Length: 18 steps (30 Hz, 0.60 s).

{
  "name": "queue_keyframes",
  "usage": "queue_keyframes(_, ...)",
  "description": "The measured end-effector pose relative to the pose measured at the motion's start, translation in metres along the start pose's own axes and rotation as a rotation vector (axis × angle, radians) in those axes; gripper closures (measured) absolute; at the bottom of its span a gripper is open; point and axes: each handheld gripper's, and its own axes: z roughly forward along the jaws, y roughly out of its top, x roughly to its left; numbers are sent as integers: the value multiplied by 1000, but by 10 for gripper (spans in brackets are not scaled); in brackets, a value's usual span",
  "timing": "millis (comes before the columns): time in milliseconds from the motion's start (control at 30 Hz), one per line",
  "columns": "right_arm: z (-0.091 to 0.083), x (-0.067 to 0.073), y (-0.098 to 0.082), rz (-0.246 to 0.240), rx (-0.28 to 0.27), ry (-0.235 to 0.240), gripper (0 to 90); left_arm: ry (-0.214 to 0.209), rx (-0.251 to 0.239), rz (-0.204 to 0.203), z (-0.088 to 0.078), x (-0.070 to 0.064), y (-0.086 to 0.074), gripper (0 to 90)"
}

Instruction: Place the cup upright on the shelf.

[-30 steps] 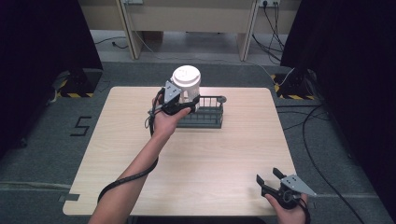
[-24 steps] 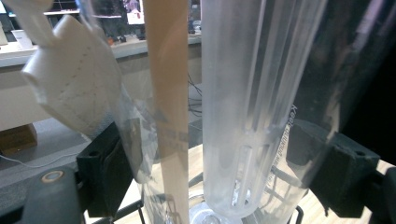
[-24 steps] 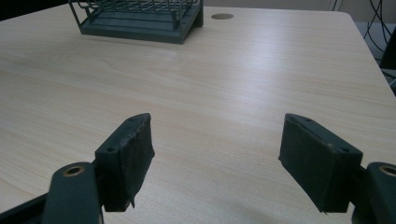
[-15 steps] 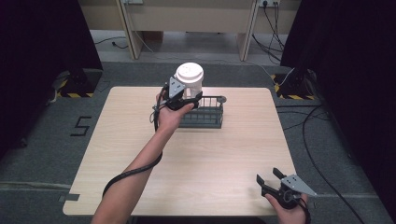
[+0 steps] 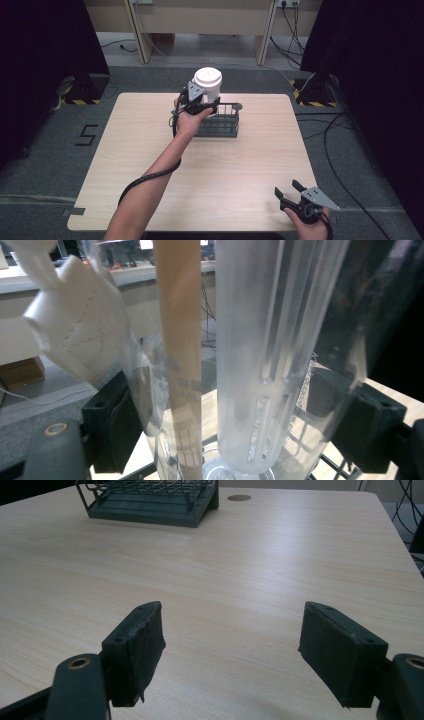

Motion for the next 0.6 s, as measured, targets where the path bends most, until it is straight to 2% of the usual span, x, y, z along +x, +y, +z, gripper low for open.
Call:
queue_keyframes(300, 0, 0, 0, -1, 0, 2, 262, 12, 32, -6, 12, -2, -8, 175)
queue_keyframes(600, 0, 0, 0, -2, 4, 11, 261, 12, 81, -18, 21, -5, -25, 175)
